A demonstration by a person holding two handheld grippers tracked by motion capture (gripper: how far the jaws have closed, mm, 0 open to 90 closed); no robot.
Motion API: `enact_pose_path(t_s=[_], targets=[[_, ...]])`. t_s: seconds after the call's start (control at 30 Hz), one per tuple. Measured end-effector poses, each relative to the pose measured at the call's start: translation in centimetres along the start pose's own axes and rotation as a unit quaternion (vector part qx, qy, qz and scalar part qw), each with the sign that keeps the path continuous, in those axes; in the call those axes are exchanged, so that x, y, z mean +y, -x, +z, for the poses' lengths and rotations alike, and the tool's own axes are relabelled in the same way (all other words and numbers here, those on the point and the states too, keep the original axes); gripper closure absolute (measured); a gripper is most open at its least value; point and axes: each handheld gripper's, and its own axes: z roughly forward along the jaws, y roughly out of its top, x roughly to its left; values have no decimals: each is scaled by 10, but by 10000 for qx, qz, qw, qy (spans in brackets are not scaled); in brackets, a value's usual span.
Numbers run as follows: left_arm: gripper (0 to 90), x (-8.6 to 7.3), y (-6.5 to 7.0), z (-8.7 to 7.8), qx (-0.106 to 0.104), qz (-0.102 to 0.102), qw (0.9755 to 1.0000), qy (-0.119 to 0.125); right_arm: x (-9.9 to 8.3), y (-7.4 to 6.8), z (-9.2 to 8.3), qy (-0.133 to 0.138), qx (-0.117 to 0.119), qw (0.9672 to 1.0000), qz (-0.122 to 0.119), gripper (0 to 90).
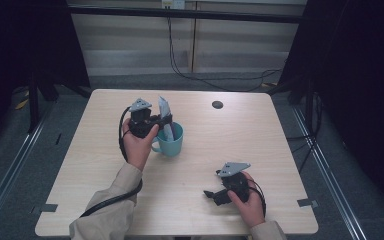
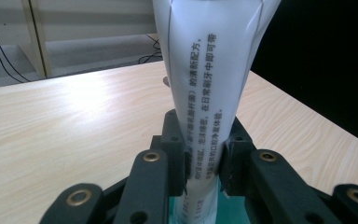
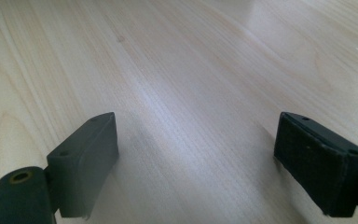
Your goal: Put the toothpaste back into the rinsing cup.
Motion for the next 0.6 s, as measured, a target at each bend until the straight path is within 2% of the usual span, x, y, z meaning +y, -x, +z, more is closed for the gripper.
enact_pose_path(t_s=[0.13,0.6], targets=[[756,-3,0,2,-7,29,10000,-63,0,0,0,-1,0,10000,3,128],[755,-19,-3,7,-1,-128,9998,-169,0,0,0,0,8,10000,3,128]])
